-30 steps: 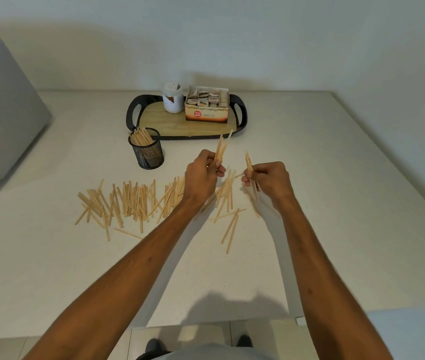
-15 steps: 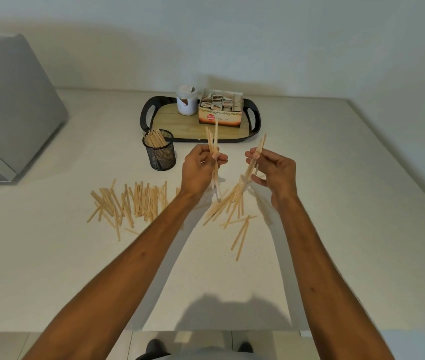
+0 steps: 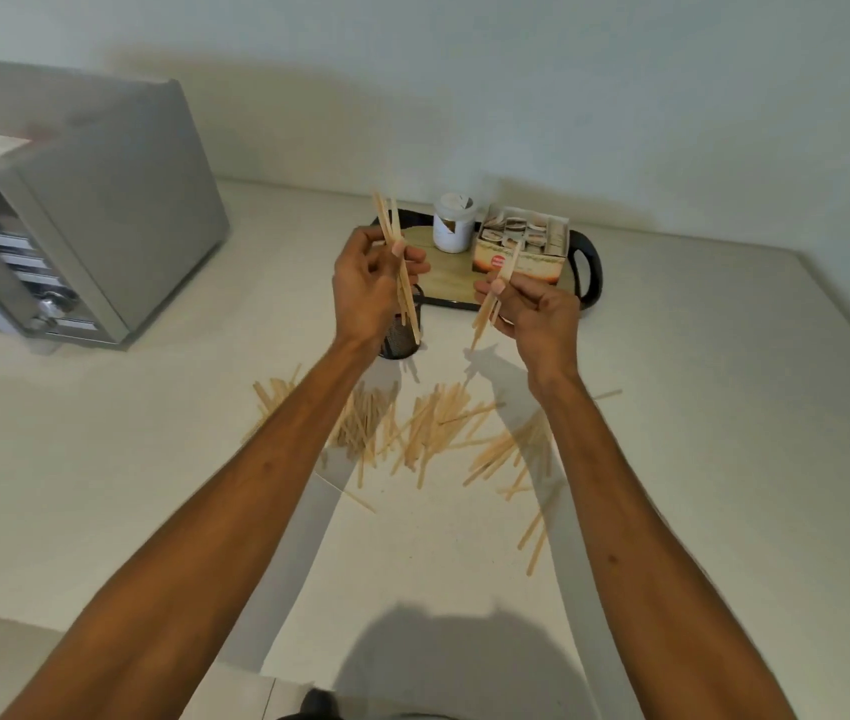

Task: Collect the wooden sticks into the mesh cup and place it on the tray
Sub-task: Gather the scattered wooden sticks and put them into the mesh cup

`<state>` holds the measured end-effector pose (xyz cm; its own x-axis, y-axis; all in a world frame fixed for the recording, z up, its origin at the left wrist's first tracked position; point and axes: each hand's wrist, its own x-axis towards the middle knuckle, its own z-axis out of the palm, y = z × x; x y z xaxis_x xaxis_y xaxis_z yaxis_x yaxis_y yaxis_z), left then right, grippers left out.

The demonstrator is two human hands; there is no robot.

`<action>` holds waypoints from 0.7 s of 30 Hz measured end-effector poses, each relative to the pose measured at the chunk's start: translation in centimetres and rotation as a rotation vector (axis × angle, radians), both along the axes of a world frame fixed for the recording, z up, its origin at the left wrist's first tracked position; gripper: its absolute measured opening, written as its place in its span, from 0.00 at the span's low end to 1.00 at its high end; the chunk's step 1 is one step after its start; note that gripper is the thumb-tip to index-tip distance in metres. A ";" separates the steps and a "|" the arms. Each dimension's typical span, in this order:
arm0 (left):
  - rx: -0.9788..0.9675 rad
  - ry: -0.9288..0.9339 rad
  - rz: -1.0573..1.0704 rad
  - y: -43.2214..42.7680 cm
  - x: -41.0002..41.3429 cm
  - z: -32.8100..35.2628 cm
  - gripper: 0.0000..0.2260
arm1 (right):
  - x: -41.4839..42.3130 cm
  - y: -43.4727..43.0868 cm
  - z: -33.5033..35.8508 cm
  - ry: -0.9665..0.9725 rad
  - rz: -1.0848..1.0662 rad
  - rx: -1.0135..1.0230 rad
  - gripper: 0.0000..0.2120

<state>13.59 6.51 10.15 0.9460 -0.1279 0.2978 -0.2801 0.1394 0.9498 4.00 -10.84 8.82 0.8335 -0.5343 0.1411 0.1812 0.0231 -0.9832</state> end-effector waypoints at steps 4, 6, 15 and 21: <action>-0.025 -0.062 0.032 0.9 2.6 1.4 0.11 | 3.8 1.6 1.1 -0.037 0.025 -0.024 0.13; -0.028 -0.074 0.039 0.9 3.8 1.6 0.11 | 5.6 2.2 1.8 -0.056 0.029 -0.043 0.11; -0.001 -0.110 0.045 1.3 6.6 0.4 0.13 | 11.7 3.9 1.7 -0.058 0.090 -0.109 0.10; 0.109 -0.068 0.061 1.8 6.5 -3.0 0.13 | 12.3 4.9 -1.1 -0.050 0.150 -0.181 0.08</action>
<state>20.10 8.30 7.18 0.9312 -0.1055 0.3490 -0.3493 0.0169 0.9369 16.34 -5.94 7.72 0.8911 -0.3672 0.2667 0.2380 -0.1224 -0.9635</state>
